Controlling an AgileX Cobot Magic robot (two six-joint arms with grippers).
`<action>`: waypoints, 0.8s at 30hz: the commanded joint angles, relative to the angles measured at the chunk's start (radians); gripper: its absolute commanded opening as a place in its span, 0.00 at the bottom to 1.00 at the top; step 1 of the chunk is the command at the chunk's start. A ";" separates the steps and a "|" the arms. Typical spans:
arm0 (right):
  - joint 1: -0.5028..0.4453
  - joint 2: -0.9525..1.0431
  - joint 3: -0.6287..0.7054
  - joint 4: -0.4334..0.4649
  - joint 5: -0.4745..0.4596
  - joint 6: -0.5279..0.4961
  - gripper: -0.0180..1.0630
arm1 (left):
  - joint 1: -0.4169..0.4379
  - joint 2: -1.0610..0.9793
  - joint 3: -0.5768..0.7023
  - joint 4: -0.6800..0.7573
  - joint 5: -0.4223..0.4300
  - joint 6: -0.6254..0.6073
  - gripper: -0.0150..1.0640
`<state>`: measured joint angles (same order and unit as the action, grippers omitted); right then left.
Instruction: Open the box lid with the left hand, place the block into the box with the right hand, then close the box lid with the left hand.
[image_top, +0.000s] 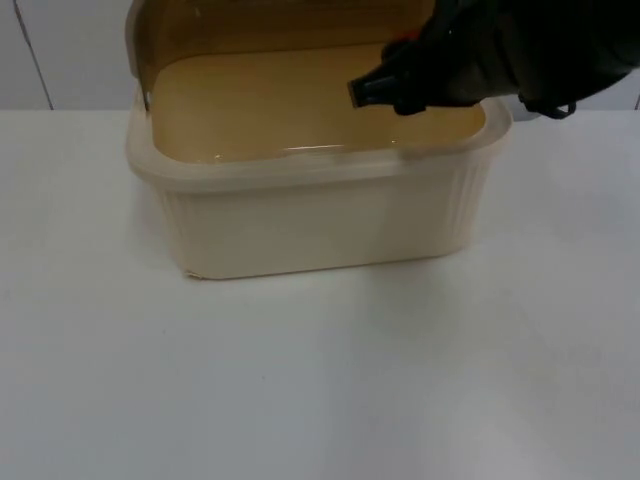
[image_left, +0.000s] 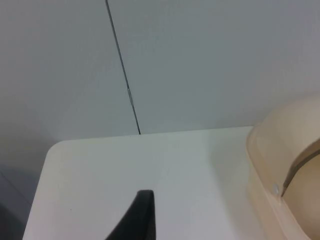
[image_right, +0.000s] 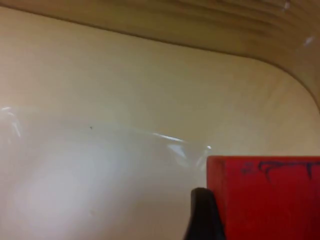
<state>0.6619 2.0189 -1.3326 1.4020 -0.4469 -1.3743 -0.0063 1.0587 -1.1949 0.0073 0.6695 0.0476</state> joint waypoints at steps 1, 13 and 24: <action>-0.003 0.000 -0.013 -0.030 -0.020 0.041 0.05 | -0.004 -0.001 0.003 0.008 -0.002 -0.003 0.98; -0.003 0.000 -0.013 -0.036 0.018 0.040 0.85 | -0.004 -0.001 0.003 0.008 -0.002 -0.003 0.98; 0.007 -0.039 -0.013 0.038 0.017 -0.058 0.91 | -0.004 -0.001 0.003 0.012 -0.002 -0.003 0.98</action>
<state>0.6619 2.0066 -1.3377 1.4097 -0.4384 -1.3891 -0.0063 1.0587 -1.1949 0.0151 0.6695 0.0476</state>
